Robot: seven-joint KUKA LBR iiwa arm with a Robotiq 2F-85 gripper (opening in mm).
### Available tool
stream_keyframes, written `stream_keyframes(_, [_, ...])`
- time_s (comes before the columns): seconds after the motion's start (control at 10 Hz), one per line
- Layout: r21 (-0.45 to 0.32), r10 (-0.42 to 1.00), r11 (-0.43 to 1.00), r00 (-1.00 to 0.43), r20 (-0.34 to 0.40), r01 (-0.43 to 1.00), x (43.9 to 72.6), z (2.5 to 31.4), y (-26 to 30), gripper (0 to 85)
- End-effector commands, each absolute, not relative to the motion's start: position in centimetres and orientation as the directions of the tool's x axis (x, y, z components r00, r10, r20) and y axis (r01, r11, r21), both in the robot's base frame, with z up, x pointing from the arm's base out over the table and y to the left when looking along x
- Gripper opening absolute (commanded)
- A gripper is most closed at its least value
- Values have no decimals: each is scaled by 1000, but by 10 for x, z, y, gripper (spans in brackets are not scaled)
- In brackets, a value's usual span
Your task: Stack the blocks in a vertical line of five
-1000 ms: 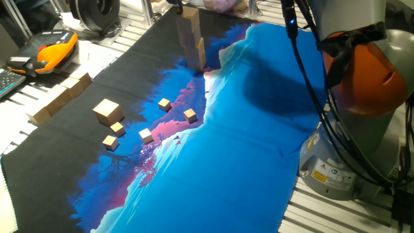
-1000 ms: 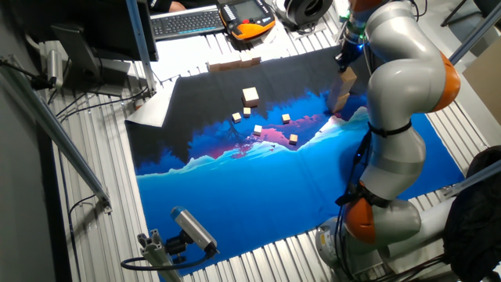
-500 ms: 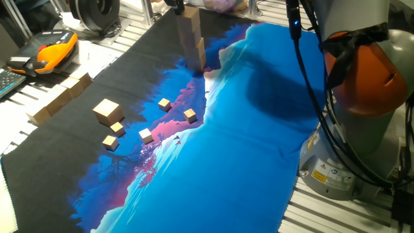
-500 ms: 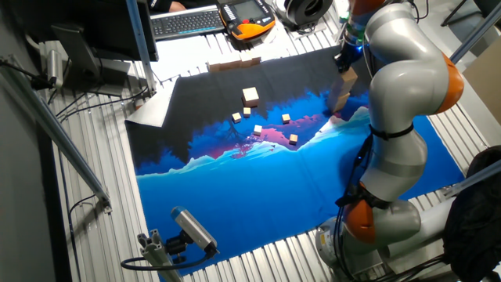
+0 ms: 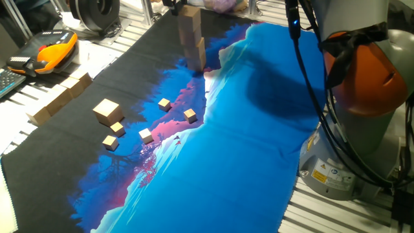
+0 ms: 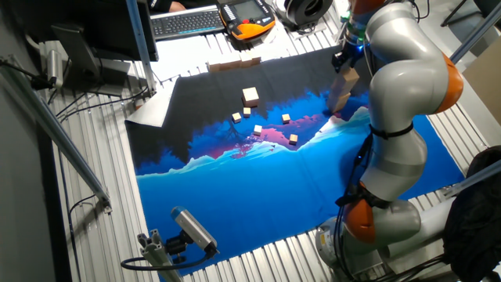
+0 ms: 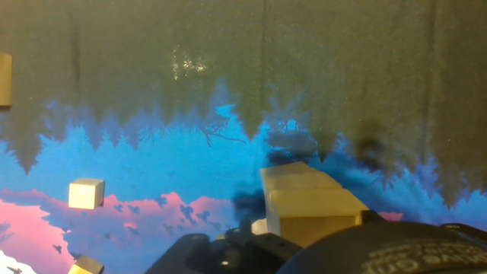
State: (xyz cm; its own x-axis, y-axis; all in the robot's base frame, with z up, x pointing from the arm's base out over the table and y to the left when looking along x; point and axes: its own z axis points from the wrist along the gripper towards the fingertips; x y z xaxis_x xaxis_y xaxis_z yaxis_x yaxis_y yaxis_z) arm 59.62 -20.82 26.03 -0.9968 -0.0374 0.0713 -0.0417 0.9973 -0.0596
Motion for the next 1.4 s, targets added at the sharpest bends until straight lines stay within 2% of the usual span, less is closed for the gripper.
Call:
stream_keyframes(0.0, [-60, -38, 997, -997, 69, -42, 596, 261, -208, 680])
stream_keyframes(0.5, [-62, -23, 998, -997, 76, -28, 596, 261, -206, 680])
stream_keyframes(0.7, [-32, -15, 999, -995, 101, -19, 596, 261, -206, 680])
stream_keyframes(1.2, [-34, 22, 999, -996, 83, 19, 596, 261, -206, 680])
stream_keyframes(1.3, [-34, 22, 999, -996, 83, 19, 590, 271, -212, 680])
